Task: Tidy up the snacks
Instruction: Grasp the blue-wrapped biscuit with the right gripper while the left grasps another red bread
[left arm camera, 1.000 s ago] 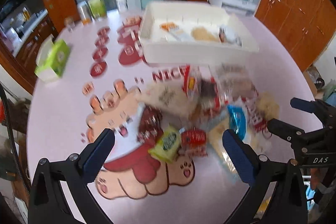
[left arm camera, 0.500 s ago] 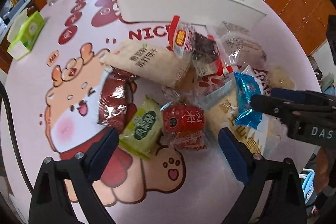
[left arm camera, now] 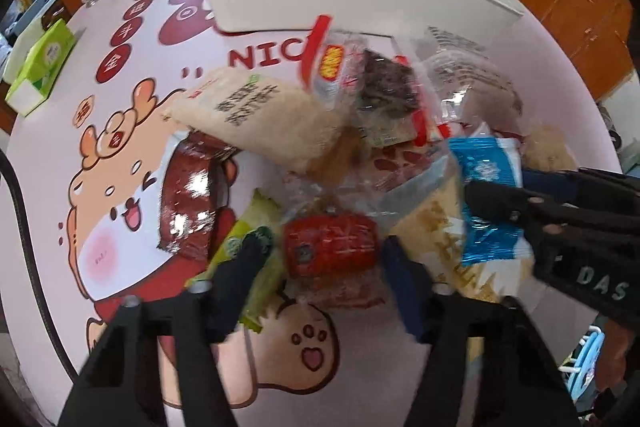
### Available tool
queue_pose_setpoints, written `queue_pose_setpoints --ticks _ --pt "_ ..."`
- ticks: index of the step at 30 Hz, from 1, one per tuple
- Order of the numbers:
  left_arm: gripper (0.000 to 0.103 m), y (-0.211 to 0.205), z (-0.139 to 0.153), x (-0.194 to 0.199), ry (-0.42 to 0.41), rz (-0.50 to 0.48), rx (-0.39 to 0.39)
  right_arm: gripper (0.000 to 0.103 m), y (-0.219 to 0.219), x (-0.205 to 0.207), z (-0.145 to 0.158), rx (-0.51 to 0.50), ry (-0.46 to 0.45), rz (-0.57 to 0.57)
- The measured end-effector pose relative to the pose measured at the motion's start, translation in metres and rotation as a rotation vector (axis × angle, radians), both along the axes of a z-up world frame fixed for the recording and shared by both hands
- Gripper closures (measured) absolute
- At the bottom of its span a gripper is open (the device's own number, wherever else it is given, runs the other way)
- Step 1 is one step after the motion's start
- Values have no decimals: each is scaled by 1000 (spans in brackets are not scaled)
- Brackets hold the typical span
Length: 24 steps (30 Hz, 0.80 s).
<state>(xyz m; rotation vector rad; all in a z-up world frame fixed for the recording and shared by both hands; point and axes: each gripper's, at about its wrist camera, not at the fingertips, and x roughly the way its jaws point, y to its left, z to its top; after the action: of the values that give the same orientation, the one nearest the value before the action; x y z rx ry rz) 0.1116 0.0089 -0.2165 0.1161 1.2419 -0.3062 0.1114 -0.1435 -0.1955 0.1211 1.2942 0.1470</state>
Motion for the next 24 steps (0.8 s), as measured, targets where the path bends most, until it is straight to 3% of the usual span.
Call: queue_pose_setpoints --ticks 9,17,24 --pt "58 5 10 0 30 8 -59 71 -4 -6 10 26 -24 8" --pt "58 7 44 -4 -16 -4 -80 72 -12 -12 35 56 -69 -1" --pt "58 1 90 -3 -105 -34 -99 72 -12 -14 59 62 -114 1"
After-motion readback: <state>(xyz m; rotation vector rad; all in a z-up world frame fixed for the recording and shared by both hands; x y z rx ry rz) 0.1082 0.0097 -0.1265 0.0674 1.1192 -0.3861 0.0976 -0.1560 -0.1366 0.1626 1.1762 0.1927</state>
